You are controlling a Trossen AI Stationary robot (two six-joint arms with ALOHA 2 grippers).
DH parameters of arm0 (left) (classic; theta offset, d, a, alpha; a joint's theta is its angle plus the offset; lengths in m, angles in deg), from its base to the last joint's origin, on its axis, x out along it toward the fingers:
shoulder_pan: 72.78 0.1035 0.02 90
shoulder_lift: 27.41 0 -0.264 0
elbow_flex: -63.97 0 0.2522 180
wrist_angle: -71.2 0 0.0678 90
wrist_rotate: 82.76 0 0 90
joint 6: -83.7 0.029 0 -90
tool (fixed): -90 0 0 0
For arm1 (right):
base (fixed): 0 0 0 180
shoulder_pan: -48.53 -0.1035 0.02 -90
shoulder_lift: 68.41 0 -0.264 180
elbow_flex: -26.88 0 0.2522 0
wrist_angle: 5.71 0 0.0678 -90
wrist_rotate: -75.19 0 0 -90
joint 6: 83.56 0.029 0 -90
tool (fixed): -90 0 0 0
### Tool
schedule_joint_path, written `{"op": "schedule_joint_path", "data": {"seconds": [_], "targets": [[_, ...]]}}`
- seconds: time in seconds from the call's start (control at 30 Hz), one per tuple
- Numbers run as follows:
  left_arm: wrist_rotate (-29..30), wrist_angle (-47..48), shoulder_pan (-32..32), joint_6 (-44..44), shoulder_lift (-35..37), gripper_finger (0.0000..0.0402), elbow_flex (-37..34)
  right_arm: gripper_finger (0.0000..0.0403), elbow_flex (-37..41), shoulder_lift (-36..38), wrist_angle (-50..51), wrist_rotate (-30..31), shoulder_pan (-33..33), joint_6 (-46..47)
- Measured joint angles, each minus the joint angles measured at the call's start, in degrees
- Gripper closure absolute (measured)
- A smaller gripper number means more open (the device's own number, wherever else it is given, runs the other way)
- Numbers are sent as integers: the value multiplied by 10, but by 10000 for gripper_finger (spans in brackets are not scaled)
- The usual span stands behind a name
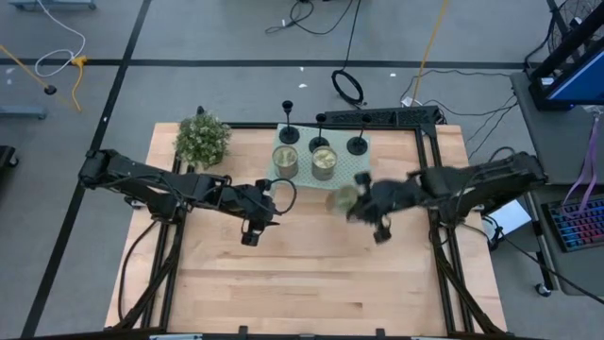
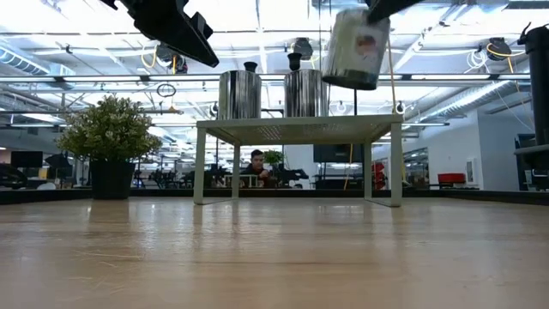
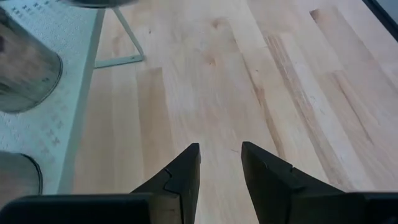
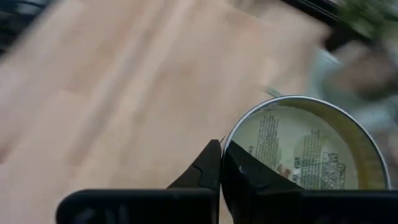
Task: Pick & Place candle stick holders
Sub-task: Put the scented candle on the shelf
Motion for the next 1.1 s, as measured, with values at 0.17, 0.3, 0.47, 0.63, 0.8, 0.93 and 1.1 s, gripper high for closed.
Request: {"op": "schedule_joint_path", "data": {"seconds": [0.17,0.3,0.47,0.63,0.8,0.93,1.1], "targets": [[0,-6,0,22,0,277,0,402,0,30,26,-3,87,-4],[0,-7,0,29,0,277,0,402,0,24,50,-34,149,-8],[0,-8,0,30,0,277,0,402,0,11,55,-96,193,-20],[1,-8,0,25,0,277,0,400,0,2,59,-88,221,-43],[0,-4,0,17,0,277,0,383,0,-4,56,-101,236,-49],[1,-6,0,22,0,277,0,376,0,-9,48,-94,244,-51],[0,-3,0,19,0,277,0,375,-1,-12,29,-93,256,-60]]}}
